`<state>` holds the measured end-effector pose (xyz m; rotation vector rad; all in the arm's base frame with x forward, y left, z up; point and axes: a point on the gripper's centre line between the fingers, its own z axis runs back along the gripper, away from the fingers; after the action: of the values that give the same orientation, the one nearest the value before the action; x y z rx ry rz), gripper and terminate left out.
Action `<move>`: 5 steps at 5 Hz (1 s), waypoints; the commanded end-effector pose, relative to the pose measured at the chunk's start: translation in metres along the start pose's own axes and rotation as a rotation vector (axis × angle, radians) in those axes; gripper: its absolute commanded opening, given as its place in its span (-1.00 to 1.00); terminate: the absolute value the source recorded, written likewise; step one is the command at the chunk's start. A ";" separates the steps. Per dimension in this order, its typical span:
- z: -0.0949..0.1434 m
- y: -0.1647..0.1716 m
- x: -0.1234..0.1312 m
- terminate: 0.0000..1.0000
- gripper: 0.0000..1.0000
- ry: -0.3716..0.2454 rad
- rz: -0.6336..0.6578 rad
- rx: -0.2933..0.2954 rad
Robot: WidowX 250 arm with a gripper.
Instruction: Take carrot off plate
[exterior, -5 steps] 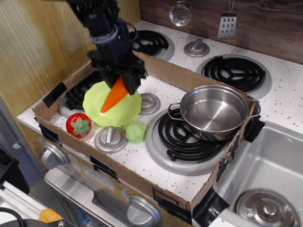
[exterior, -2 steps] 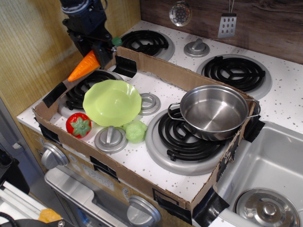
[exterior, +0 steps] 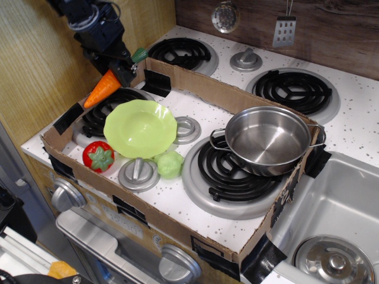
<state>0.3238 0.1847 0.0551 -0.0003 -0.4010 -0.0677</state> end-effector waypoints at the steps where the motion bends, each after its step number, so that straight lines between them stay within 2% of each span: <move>1: 0.000 0.007 0.013 -1.00 -1.00 -0.034 -0.021 -0.001; 2: -0.005 0.009 0.022 -1.00 1.00 -0.037 -0.030 -0.008; 3: -0.008 0.008 0.023 -1.00 1.00 -0.041 -0.040 -0.014; 5: -0.002 0.002 0.022 -1.00 1.00 -0.035 -0.061 0.015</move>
<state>0.3396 0.1836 0.0348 -0.0144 -0.3815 -0.1244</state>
